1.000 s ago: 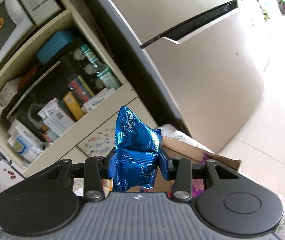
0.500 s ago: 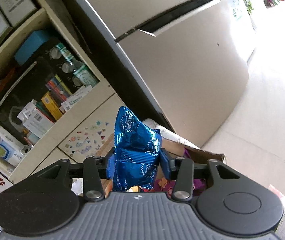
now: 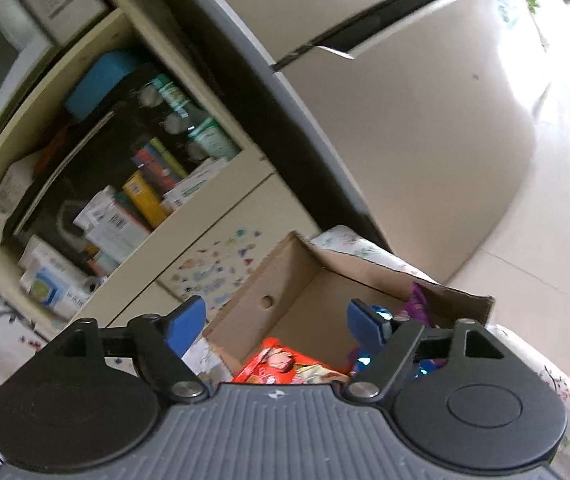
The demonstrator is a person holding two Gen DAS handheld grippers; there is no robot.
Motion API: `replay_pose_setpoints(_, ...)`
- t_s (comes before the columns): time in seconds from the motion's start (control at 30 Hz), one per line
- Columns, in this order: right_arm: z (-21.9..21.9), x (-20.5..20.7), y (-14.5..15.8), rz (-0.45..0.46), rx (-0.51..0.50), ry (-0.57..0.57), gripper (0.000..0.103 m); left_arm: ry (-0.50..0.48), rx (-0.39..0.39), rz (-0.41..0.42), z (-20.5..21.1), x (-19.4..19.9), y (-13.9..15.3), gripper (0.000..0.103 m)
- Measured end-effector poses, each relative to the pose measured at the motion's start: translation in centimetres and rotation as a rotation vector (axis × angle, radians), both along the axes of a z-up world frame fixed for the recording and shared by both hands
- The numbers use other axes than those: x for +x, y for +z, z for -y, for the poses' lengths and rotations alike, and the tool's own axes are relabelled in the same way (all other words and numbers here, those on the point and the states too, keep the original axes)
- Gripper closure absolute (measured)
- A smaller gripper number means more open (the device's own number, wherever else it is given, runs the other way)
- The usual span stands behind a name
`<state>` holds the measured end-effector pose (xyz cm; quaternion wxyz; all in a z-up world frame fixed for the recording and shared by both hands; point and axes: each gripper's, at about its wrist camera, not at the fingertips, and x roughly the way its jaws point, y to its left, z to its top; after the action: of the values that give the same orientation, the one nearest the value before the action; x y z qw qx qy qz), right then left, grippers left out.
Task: Organize snacks
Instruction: 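Carry the croissant bag and blue foil bag over the box and open both tools, then move the left tool to the yellow waffle bags while the right tool nears the pink bag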
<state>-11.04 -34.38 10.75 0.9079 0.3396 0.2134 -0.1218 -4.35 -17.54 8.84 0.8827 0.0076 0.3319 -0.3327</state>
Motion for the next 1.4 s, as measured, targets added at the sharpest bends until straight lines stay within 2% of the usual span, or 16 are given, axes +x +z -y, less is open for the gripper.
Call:
replay_pose_setpoints(0.27, -2.7, 0.9, 0.5, -0.004, -0.074, 0.139, 0.003, 0.069, -0.018, -0.021, -4.7, 0.4, 0.7, 0.001)
replay_pose_setpoints(0.33, -3.4, 1.2, 0.3, -0.011, -0.076, 0.18, 0.002, 0.077, -0.021, -0.022, -5.9, 0.2, 0.8, 0.001)
replay_pose_setpoints(0.5, -4.9, 1.6, -0.4, -0.02, -0.05, 0.305, 0.0, 0.128, 0.012, -0.022, -8.7, -0.3, 0.4, 0.001)
replay_pose_setpoints(0.7, -6.6, 2.3, -2.0, -0.069, 0.011, 0.431, 0.0, 0.181, 0.05, -0.109, -11.8, -0.6, -2.0, 0.001)
replay_pose_setpoints(0.8, -7.1, 2.5, -2.9, -0.108, 0.03, 0.447, 0.0, 0.193, 0.071, -0.141, -12.8, -0.7, -3.1, 0.001)
replay_pose_setpoints(1.03, -9.6, 2.9, -4.2, -0.201, -0.096, 0.478, 0.0, 0.208, 0.133, -0.171, -13.7, -1.0, -5.0, 0.001)
replay_pose_setpoints(1.17, -10.6, 3.0, -4.7, -0.234, -0.151, 0.496, 0.001, 0.238, 0.156, -0.214, -14.3, -0.5, -6.1, 0.001)
replay_pose_setpoints(1.4, -11.0, 4.2, -6.0, -0.303, -0.107, 0.484, 0.002, 0.259, 0.181, -0.294, -15.1, 0.3, -8.5, 0.001)
